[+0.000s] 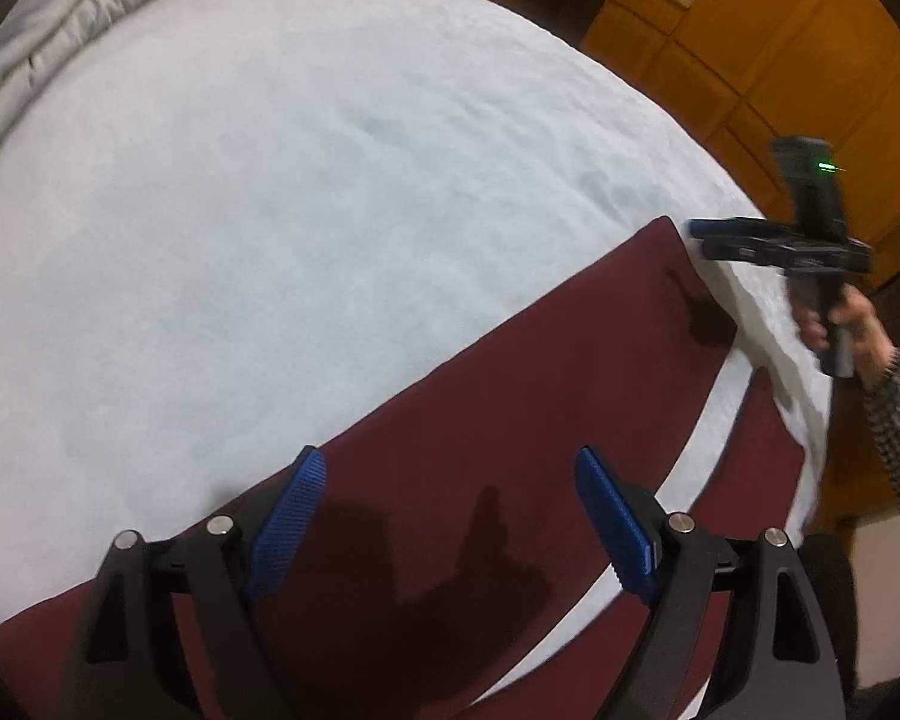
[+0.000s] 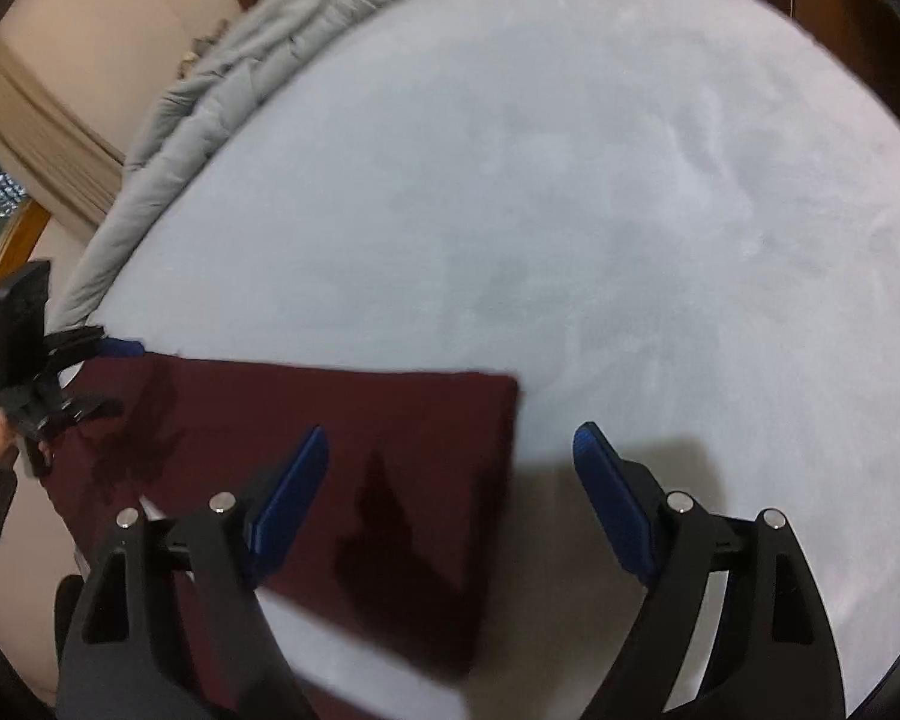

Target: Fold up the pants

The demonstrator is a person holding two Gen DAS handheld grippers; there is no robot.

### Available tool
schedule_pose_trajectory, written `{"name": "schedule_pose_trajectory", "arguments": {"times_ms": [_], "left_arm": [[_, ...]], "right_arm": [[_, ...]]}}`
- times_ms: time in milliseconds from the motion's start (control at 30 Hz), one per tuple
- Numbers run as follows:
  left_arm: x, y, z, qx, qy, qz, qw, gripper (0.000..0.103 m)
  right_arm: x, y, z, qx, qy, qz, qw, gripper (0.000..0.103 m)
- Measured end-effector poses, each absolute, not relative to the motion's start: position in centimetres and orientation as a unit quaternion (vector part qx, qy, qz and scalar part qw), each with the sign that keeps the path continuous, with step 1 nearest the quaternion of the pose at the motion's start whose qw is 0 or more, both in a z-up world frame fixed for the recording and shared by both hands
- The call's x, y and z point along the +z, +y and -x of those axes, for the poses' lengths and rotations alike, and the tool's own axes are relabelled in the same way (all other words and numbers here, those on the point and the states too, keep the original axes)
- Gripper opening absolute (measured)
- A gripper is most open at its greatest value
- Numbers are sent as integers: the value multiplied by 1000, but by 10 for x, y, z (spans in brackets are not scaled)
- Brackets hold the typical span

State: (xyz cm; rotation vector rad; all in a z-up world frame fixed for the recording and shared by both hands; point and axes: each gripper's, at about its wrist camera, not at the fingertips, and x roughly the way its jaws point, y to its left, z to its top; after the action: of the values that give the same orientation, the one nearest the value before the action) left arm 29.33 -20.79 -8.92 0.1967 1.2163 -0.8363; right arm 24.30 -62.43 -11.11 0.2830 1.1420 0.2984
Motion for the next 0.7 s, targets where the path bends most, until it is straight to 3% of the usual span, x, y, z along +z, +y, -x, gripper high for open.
{"name": "schedule_pose_trajectory", "arguments": {"times_ms": [133, 167, 200, 233, 700], "left_arm": [[-102, -200, -300, -393, 569, -71, 719, 85], [-104, -199, -302, -393, 570, -74, 718, 85], [-107, -199, -302, -395, 571, -79, 715, 85], [-109, -199, -303, -396, 573, -83, 713, 85], [-107, -233, -323, -471, 591, -58, 653, 85]], "right_arm": [[-126, -616, -259, 157, 546, -130, 813, 83], [-126, -611, -258, 163, 544, -122, 814, 65], [-125, -605, -258, 176, 546, -112, 811, 36], [-124, -601, -257, 180, 547, -102, 811, 22], [-7, -576, -184, 290, 437, -19, 851, 22]]}}
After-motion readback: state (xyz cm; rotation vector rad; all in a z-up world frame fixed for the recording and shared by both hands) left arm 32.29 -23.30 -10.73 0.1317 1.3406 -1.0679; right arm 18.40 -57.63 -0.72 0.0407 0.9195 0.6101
